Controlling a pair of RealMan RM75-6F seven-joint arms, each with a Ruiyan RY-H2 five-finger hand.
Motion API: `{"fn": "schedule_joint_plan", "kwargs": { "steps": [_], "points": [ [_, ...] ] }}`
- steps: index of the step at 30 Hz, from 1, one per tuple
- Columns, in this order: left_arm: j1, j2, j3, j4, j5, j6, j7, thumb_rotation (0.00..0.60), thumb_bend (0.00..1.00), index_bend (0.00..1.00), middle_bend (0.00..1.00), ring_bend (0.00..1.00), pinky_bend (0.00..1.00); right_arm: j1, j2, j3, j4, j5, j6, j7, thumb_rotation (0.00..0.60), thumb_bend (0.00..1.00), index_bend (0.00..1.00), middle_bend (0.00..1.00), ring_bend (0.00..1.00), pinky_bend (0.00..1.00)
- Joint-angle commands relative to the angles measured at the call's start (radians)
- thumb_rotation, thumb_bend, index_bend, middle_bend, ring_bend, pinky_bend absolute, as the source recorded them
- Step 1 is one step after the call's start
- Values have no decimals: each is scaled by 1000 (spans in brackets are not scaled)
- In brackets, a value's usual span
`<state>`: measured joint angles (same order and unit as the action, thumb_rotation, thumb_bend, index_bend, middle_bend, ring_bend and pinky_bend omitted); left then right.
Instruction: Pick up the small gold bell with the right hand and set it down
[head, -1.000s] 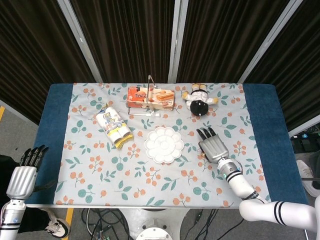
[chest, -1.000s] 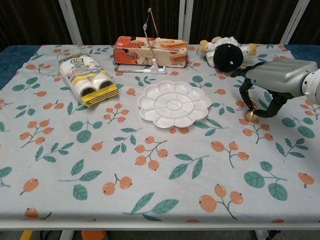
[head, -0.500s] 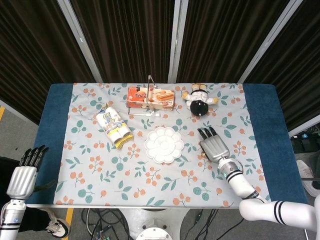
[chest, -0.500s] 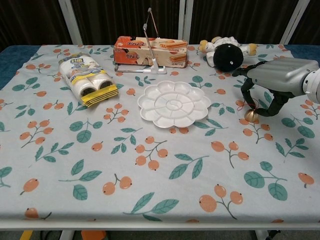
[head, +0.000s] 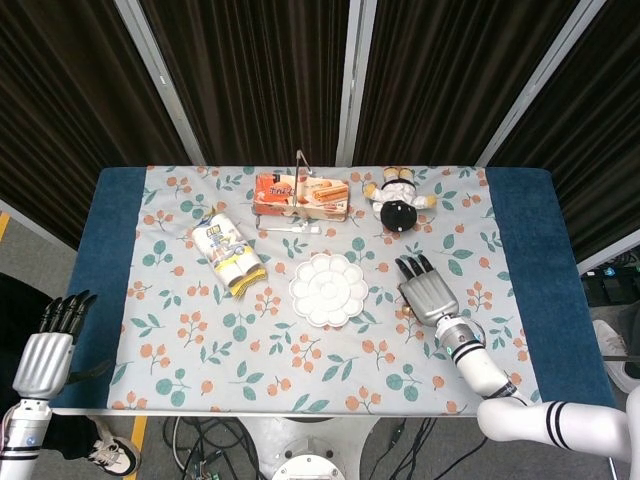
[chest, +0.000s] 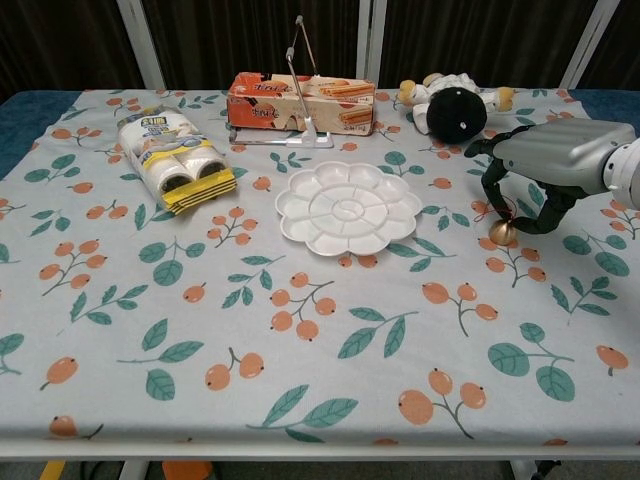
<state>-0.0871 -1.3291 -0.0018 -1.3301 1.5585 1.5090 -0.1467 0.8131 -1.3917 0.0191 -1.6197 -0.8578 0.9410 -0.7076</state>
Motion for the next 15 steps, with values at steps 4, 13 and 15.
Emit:
{"fn": "schedule_joint_plan", "kwargs": {
  "steps": [4, 13, 15],
  "points": [
    [0, 0, 0, 0, 1, 1, 0, 600, 38, 56, 30, 0, 15, -7, 4, -1, -1, -12, 8, 14, 600, 314, 604, 76, 0, 0],
    [-1, 0, 2, -3, 1, -3, 4, 600, 39, 56, 30, 0, 14, -30, 50, 18, -35, -66, 44, 72, 600, 323, 627, 80, 0, 0],
    [-2, -1, 2, -4, 1, -5, 6, 600, 38, 56, 30, 0, 15, -37, 74, 26, -54, -81, 60, 86, 600, 328, 630, 80, 0, 0]
  ]
}}
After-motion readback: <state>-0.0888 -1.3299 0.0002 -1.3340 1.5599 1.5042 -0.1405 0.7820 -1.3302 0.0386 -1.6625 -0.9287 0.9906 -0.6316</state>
